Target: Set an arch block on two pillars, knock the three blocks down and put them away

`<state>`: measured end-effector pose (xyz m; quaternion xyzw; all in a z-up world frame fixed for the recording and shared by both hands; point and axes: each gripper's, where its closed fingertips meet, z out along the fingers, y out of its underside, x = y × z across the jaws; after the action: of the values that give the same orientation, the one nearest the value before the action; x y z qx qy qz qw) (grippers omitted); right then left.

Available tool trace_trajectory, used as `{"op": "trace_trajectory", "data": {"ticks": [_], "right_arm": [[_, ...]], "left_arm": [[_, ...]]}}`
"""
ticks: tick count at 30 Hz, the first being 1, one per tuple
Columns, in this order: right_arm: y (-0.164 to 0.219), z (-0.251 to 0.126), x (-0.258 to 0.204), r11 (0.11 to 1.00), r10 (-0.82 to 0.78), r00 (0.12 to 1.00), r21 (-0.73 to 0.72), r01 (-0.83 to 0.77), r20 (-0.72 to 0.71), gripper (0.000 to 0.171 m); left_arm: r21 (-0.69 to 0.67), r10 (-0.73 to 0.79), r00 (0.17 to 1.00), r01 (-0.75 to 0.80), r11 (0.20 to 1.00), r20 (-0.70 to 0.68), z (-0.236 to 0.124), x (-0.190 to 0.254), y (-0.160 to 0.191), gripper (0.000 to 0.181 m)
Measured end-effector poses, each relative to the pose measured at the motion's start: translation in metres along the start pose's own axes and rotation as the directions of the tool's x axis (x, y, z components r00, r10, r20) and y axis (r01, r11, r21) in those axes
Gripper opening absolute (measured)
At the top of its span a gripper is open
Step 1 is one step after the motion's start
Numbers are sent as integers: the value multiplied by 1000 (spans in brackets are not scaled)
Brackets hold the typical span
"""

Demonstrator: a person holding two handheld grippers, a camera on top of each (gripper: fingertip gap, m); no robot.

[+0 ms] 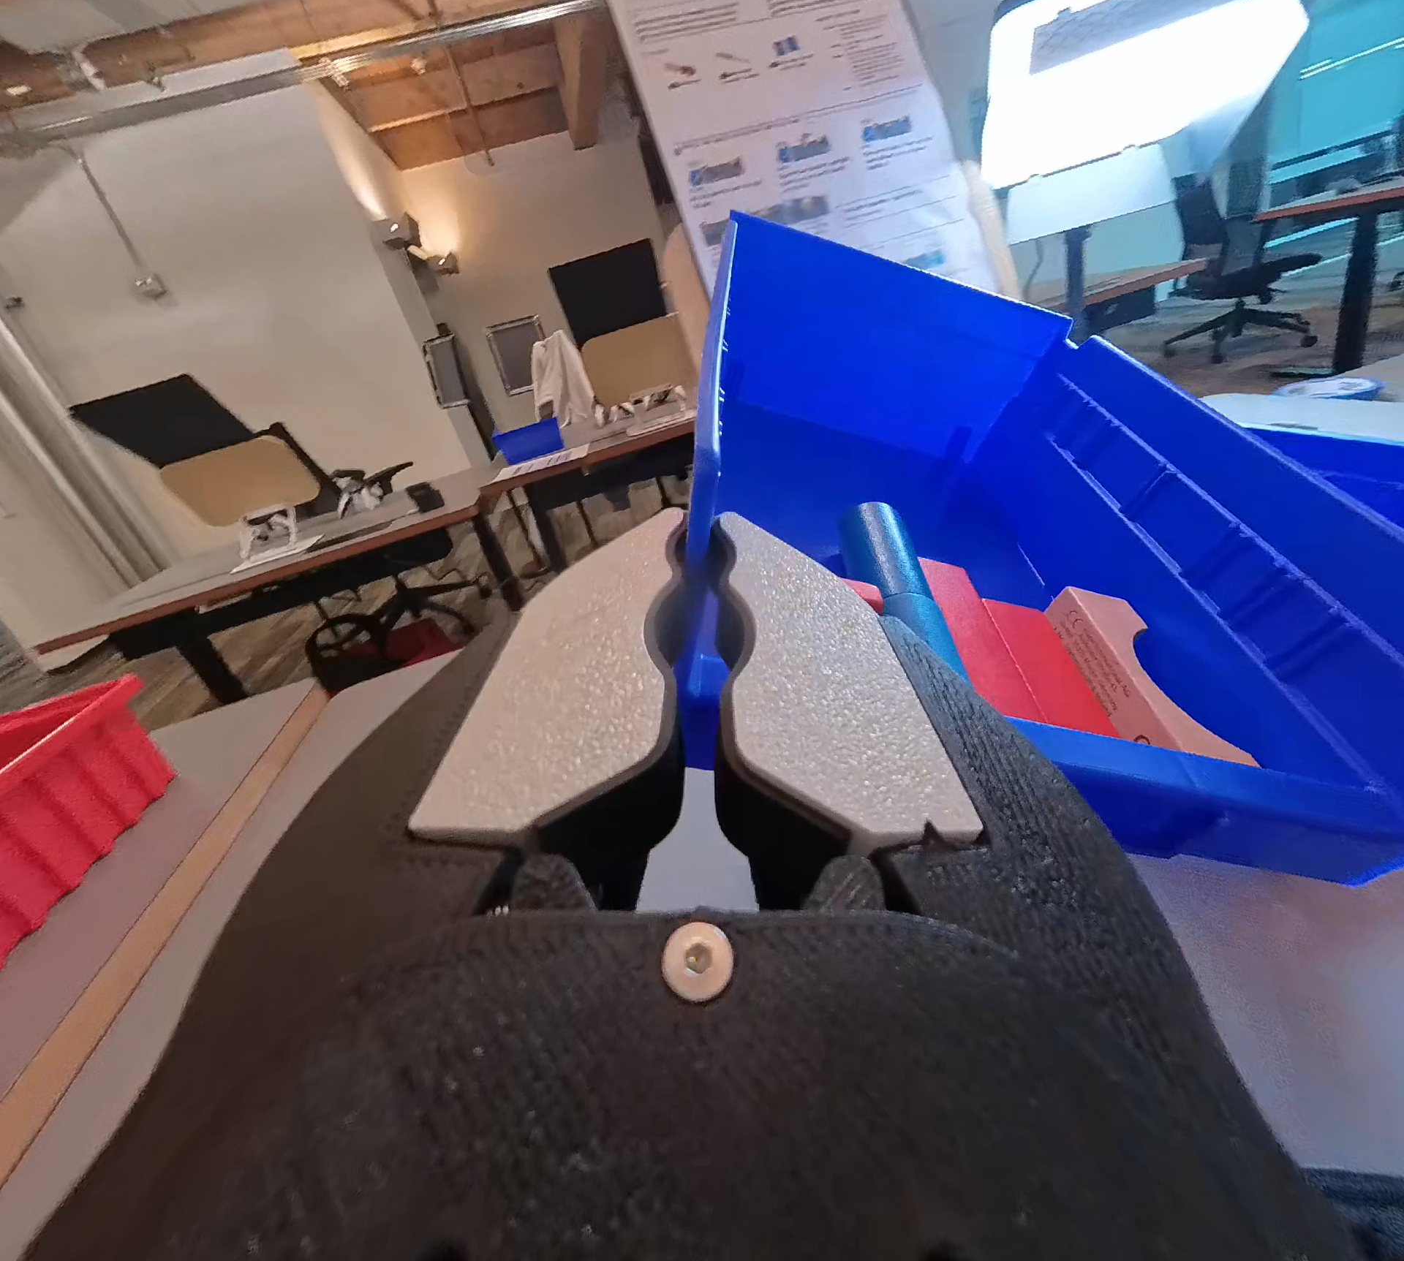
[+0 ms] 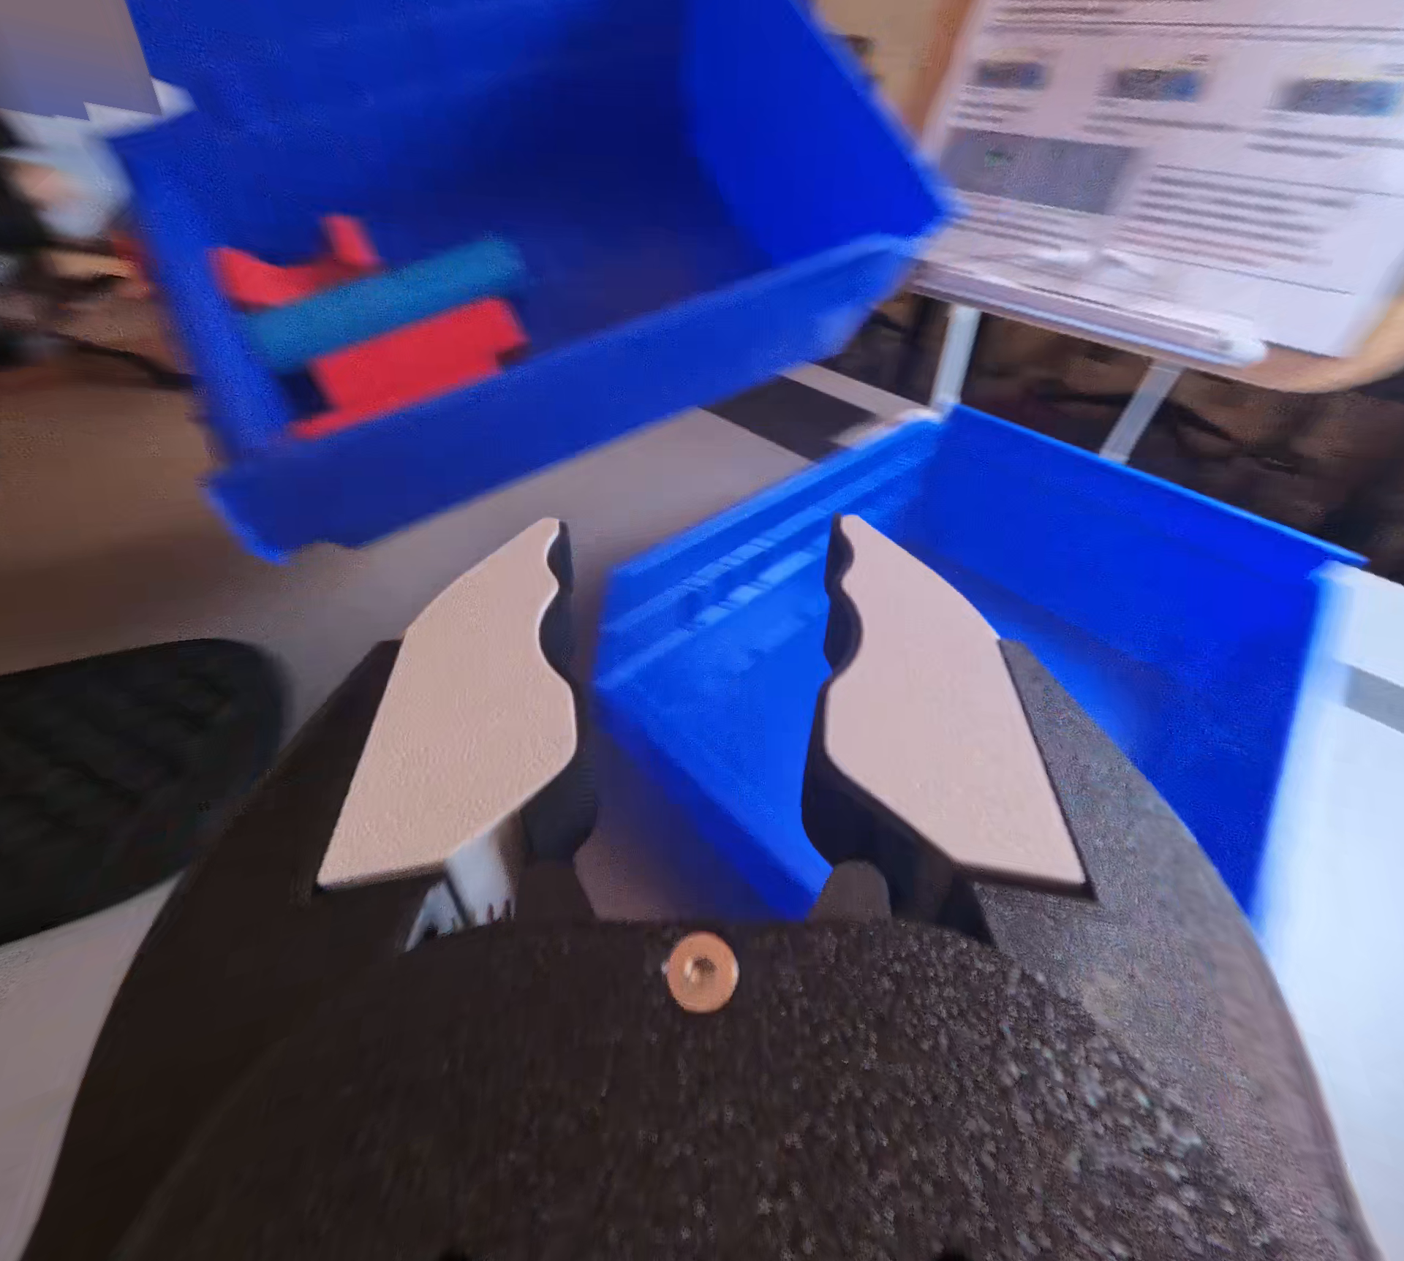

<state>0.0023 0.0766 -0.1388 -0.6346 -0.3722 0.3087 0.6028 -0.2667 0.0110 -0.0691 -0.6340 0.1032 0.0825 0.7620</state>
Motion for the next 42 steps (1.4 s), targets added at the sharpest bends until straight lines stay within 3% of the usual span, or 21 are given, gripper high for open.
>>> {"op": "trace_trajectory", "data": {"ticks": [4, 9, 12, 14, 18, 24, 30, 34, 42], "right_arm": [[25, -41, 113, 987, -83, 914, -161, 20, -398, 67], [95, -68, 153, 902, 2, 886, -382, -202, -463, 71], [118, -63, 143, 877, 90, 914, -404, -261, -395, 53], [125, -58, 139, 869, 136, 926, -407, -282, -352, 20], [122, -79, 175, 868, 14, 867, -424, -258, -498, 4], [128, -128, 223, 873, 168, 766, -267, -409, -621, 3], [133, -185, 268, 913, 129, 577, -130, -387, -807, 5], [137, -182, 271, 924, 74, 607, -175, -341, -791, 18], [139, -183, 275, 924, -75, 599, -282, -259, -797, 22]], "left_arm": [[-59, -21, 996, 27, 998, 89, -11, -43, 27, 3], [-180, -77, 974, 116, 977, 212, -19, -92, 76, 3], [-273, -61, 961, 137, 952, 271, -21, -109, 106, 3], [-339, 6, 946, 110, 934, 324, -22, -118, 123, 3], [-374, 4, 931, 143, 916, 366, -22, -125, 136, 3], [-467, -56, 970, 164, 869, 237, -7, -96, 168, 7], [-515, -63, 982, 146, 845, 176, 0, -78, 177, 9], [-538, -60, 987, 132, 833, 149, 1, -73, 184, 10], [-593, -45, 996, 80, 801, 73, 0, -60, 193, 13]]}}
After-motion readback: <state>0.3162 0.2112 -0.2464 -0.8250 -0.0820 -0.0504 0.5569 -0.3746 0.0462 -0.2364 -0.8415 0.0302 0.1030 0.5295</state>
